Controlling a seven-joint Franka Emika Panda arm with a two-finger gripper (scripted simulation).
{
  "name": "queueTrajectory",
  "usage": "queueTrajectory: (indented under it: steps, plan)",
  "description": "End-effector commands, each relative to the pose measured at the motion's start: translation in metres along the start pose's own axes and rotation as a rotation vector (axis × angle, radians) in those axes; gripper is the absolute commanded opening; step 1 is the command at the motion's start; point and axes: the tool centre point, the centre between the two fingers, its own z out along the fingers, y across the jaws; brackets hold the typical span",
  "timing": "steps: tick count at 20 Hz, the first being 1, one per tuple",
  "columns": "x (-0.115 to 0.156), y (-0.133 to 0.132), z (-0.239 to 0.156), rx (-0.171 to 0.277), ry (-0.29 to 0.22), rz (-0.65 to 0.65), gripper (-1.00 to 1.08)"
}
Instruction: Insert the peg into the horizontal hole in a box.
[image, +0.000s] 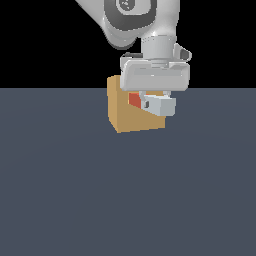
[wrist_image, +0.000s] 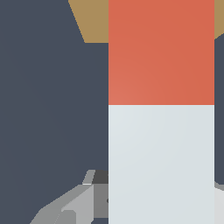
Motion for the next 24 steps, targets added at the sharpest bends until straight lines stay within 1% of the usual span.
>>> queueTrajectory:
  steps: [1,3,6,9,11,14,19,24]
  plan:
    - [0.0,0.001,-0.003,-0.005,-0.001,0.001,-1.0]
    - [0.0,0.0,0.0,0.0,0.0,0.001,-1.0]
    - [0.0,0.003,-0.005,-0.009,-0.001,0.001,-1.0]
    - [0.0,0.003,-0.005,-0.009,-0.001,0.001,-1.0]
    - [0.0,0.002,-0.002,-0.004,0.0,0.001,-1.0]
    - [0.007,0.001,-0.002,-0.004,0.0,0.001,-1.0]
    - [0.037,0.001,-0.003,-0.005,0.0,0.001,-1.0]
    - [0.085,0.0,-0.004,-0.007,-0.001,0.001,-1.0]
